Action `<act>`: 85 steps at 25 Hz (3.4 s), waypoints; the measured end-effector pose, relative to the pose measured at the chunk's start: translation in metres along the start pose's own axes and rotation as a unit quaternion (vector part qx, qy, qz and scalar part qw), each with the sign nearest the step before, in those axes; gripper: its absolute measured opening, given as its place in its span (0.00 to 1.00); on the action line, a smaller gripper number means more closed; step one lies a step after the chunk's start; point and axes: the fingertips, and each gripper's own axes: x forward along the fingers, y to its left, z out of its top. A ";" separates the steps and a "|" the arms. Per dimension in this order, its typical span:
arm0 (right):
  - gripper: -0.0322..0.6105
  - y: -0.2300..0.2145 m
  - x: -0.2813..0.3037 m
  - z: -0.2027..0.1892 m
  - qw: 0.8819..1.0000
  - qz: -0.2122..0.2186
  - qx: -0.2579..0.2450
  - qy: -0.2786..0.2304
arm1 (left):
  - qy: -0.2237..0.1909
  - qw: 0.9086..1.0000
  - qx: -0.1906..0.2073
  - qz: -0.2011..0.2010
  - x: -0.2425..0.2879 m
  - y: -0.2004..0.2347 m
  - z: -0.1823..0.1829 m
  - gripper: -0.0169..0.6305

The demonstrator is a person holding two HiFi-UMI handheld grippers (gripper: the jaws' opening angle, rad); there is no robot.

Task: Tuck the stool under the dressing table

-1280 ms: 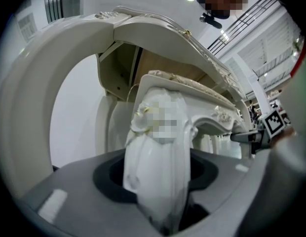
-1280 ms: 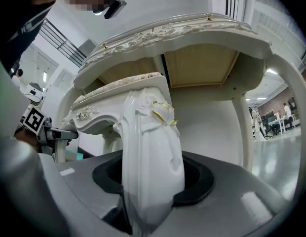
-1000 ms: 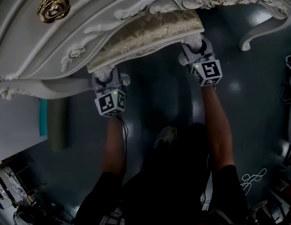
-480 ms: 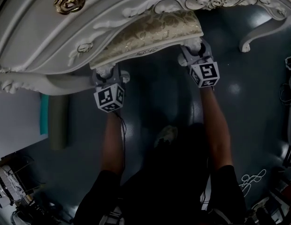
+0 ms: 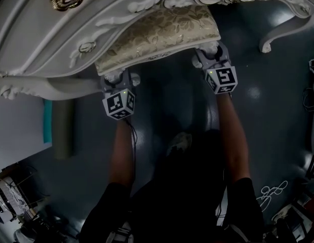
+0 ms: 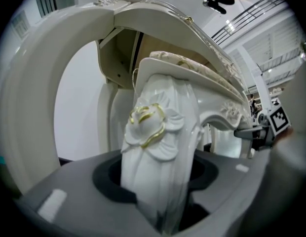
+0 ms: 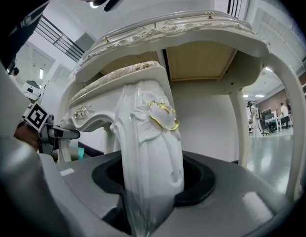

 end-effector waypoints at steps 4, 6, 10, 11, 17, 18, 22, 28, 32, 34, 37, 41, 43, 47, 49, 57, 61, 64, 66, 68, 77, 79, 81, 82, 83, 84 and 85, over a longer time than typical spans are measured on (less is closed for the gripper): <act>0.41 0.000 0.000 -0.003 1.000 -0.005 0.008 0.028 | 0.004 1.000 -0.008 -0.003 0.001 -0.002 0.001 0.40; 0.41 0.000 0.000 -0.004 0.999 -0.006 0.015 0.040 | 0.007 1.000 -0.011 -0.001 0.001 -0.004 0.001 0.44; 0.46 0.002 -0.002 -0.005 0.998 -0.005 0.023 0.050 | 0.017 1.000 -0.010 -0.001 0.001 -0.007 0.000 0.50; 0.47 0.003 -0.003 -0.005 0.998 -0.005 0.025 0.051 | 0.019 1.000 -0.008 -0.001 0.001 -0.007 -0.001 0.51; 0.51 0.005 -0.008 -0.007 0.997 -0.014 0.024 0.067 | 0.026 1.000 -0.007 0.006 -0.007 -0.007 0.000 0.52; 0.53 0.006 -0.008 -0.007 0.997 -0.013 0.023 0.071 | 0.026 1.000 -0.007 0.009 -0.009 -0.007 0.000 0.52; 0.54 0.005 -0.015 -0.010 0.996 -0.020 0.020 0.082 | 0.029 0.999 -0.006 0.018 -0.014 -0.007 0.001 0.53; 0.53 0.000 -0.028 -0.016 0.995 -0.036 0.036 0.085 | 0.036 0.999 -0.009 0.019 -0.025 -0.007 0.002 0.53; 0.53 0.006 -0.035 -0.016 0.995 -0.031 0.042 0.088 | 0.040 0.999 -0.012 0.023 -0.032 -0.006 0.002 0.54; 0.58 0.009 -0.034 -0.016 0.995 -0.025 0.038 0.092 | 0.040 0.999 -0.014 0.028 -0.033 -0.006 0.004 0.54; 0.59 0.009 -0.035 -0.015 0.994 -0.025 0.039 0.100 | 0.042 0.998 -0.017 0.033 -0.038 -0.008 0.005 0.55; 0.59 0.010 -0.039 -0.016 0.993 -0.030 0.040 0.109 | 0.045 0.998 -0.013 0.032 -0.052 -0.011 0.006 0.55; 0.59 0.010 -0.042 -0.016 0.992 -0.032 0.043 0.113 | 0.046 0.998 -0.011 0.030 -0.059 -0.014 0.006 0.55; 0.59 0.014 -0.051 -0.017 0.991 -0.038 0.040 0.119 | 0.047 0.998 -0.014 0.029 -0.069 -0.018 0.006 0.55; 0.60 0.016 -0.055 -0.017 0.991 -0.039 0.038 0.119 | 0.047 0.998 -0.014 0.027 -0.071 -0.021 0.006 0.55; 0.54 0.020 -0.071 -0.019 0.988 -0.056 0.057 0.131 | 0.038 0.998 -0.019 0.036 -0.086 -0.026 0.013 0.54; 0.47 0.023 -0.076 -0.020 0.986 -0.064 0.071 0.137 | 0.030 0.998 -0.034 0.032 -0.092 -0.031 0.017 0.44; 0.45 0.024 -0.080 -0.023 0.984 -0.069 0.074 0.148 | 0.031 0.998 -0.036 0.030 -0.098 -0.035 0.018 0.40; 0.44 0.027 -0.082 -0.024 0.983 -0.070 0.079 0.151 | 0.033 0.998 -0.034 0.031 -0.104 -0.035 0.020 0.36; 0.44 0.029 -0.083 -0.024 0.982 -0.070 0.083 0.152 | 0.035 0.998 -0.033 0.033 -0.107 -0.034 0.021 0.32; 0.43 0.045 -0.090 -0.018 0.980 -0.055 0.088 0.168 | 0.054 0.997 -0.023 0.050 -0.117 -0.031 0.031 0.05; 0.43 0.048 -0.096 -0.017 0.978 -0.056 0.096 0.175 | 0.070 0.996 -0.016 0.054 -0.123 -0.033 0.034 0.04; 0.43 0.050 -0.101 -0.014 0.975 -0.057 0.104 0.186 | 0.081 0.995 -0.016 0.056 -0.131 -0.034 0.040 0.04; 0.43 0.052 -0.102 -0.011 0.974 -0.056 0.106 0.192 | 0.084 0.995 -0.018 0.057 -0.134 -0.035 0.045 0.04; 0.43 0.053 -0.103 -0.008 0.973 -0.054 0.109 0.198 | 0.087 0.994 -0.018 0.057 -0.137 -0.035 0.051 0.04; 0.43 0.055 -0.104 -0.004 0.971 -0.052 0.112 0.204 | 0.091 0.994 -0.018 0.056 -0.140 -0.036 0.057 0.04; 0.43 0.057 -0.105 0.000 0.969 -0.051 0.116 0.211 | 0.096 0.994 -0.019 0.052 -0.142 -0.036 0.063 0.04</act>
